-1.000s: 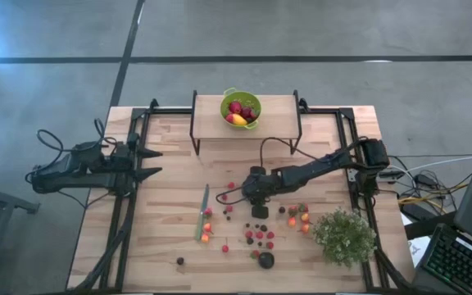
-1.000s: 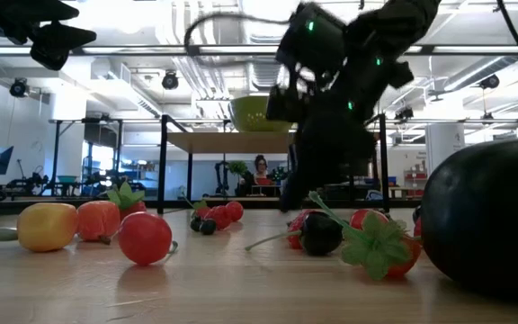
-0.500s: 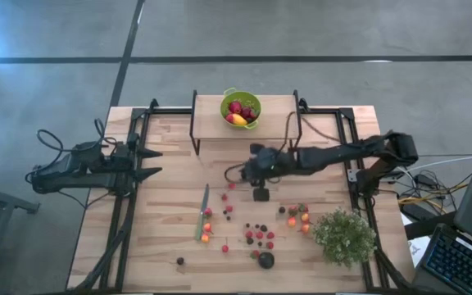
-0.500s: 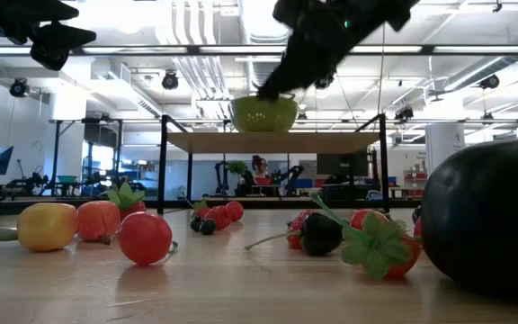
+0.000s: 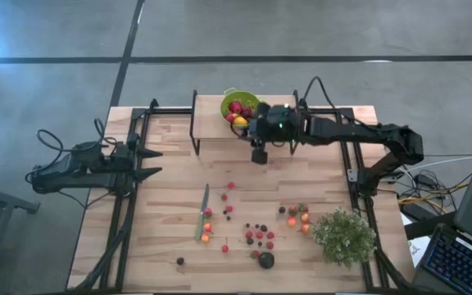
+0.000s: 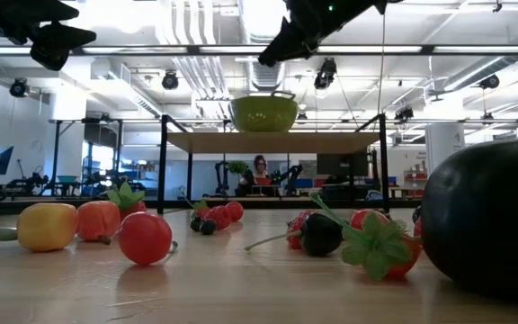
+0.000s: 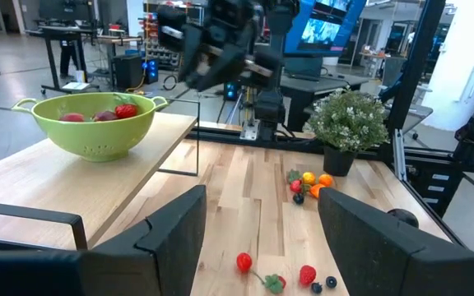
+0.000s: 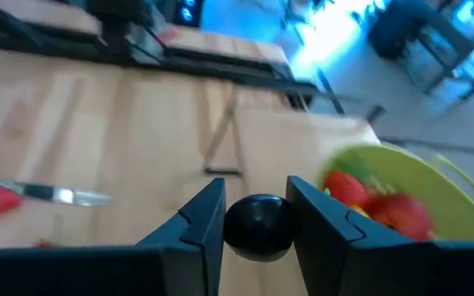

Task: Pick & Place Fruit
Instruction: Put the black cherry into the green colander on the shelf

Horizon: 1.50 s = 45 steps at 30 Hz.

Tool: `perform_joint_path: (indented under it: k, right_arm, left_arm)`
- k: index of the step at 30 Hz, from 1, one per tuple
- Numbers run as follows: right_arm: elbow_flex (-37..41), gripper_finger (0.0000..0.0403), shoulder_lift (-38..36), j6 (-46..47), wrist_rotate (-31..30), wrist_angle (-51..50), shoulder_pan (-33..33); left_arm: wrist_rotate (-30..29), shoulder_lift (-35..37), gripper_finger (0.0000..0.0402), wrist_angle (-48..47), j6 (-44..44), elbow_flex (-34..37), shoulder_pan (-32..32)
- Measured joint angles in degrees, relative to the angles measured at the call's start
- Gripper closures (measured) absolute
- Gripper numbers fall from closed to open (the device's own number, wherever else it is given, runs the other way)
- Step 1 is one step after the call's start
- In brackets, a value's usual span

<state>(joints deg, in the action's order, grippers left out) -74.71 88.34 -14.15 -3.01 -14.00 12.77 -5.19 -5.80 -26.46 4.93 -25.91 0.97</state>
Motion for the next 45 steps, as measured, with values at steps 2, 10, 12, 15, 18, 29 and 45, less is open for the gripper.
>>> perform_joint_path:
  k: [2,10,12,15,18,29,45]
  right_arm:
    - [-1.6,0.0293,0.8,0.0,0.0,-0.8,2.0]
    - [-3.5,0.0298,2.7,0.4,0.3,-3.6,9.4]
    - [-3.5,0.0297,2.6,0.6,0.6,-3.6,11.1]
    - [-3.5,0.0289,2.5,1.8,1.5,-4.4,13.3]
    - [-3.5,0.0285,2.6,3.1,4.8,-4.4,14.9]
    - [-3.4,0.0284,2.7,3.3,6.1,-4.6,15.8]
    - [-3.4,0.0254,4.0,5.4,6.0,-4.2,15.8]
  left_arm:
    - [0.0,0.0,0.0161,0.0,0.0,0.0,0.0]
    - [0.0,0.0,0.0161,0.0,0.0,0.0,0.0]
    - [0.0,0.0,0.0161,0.0,0.0,0.0,0.0]
    - [0.0,0.0,0.0161,0.0,0.0,0.0,0.0]
    - [0.0,0.0,0.0161,0.0,0.0,0.0,0.0]
    - [0.0,0.0,0.0161,0.0,0.0,0.0,0.0]
    - [0.0,0.0,0.0161,0.0,0.0,0.0,0.0]
